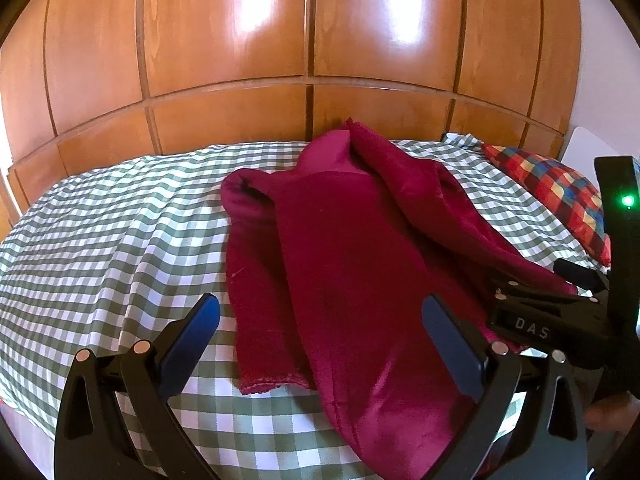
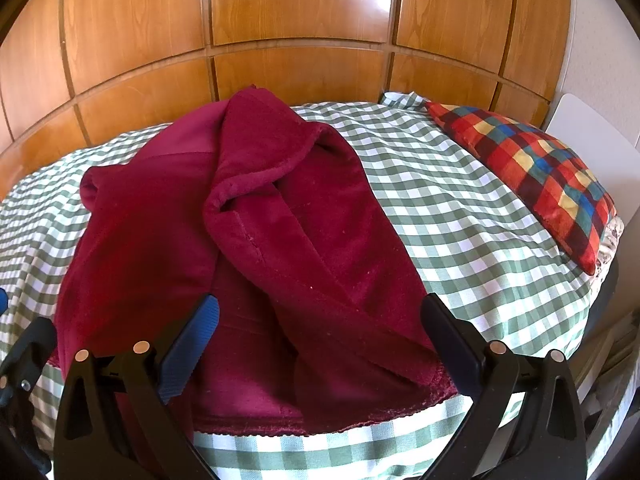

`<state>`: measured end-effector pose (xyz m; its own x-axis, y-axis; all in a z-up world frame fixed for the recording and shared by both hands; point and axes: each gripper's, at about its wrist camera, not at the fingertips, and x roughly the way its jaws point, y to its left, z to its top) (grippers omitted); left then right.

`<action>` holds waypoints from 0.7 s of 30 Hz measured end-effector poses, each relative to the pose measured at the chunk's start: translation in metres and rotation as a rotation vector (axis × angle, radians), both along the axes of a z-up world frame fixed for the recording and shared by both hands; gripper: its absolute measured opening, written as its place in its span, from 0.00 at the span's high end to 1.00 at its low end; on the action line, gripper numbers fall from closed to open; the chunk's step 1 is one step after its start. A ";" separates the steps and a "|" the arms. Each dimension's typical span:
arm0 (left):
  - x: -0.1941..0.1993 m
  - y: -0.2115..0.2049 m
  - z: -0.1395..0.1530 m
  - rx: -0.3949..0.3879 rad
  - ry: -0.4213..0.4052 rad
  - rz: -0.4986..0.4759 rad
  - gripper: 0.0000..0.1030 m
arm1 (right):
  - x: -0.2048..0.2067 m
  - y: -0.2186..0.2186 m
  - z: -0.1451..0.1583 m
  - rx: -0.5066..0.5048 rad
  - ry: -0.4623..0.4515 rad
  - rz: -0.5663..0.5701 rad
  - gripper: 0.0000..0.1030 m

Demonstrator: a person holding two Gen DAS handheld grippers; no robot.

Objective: Fold small clothes
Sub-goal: 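Move both grippers toward the crumpled maroon sweatshirt, then grasp the sweatshirt with the left gripper while the right gripper grasps it too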

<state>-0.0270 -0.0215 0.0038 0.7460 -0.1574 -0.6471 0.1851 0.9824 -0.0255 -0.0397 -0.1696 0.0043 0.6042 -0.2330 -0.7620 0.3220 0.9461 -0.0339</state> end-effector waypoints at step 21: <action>-0.027 -0.032 -0.011 0.032 0.024 -0.286 0.03 | -0.003 -0.027 0.002 0.038 -0.011 -0.012 0.03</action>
<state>-0.0541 -0.0532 -0.0072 0.6590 -0.3379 -0.6719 0.4542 0.8909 -0.0026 -0.0428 -0.1964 0.0061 0.6098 -0.2112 -0.7639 0.3335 0.9427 0.0056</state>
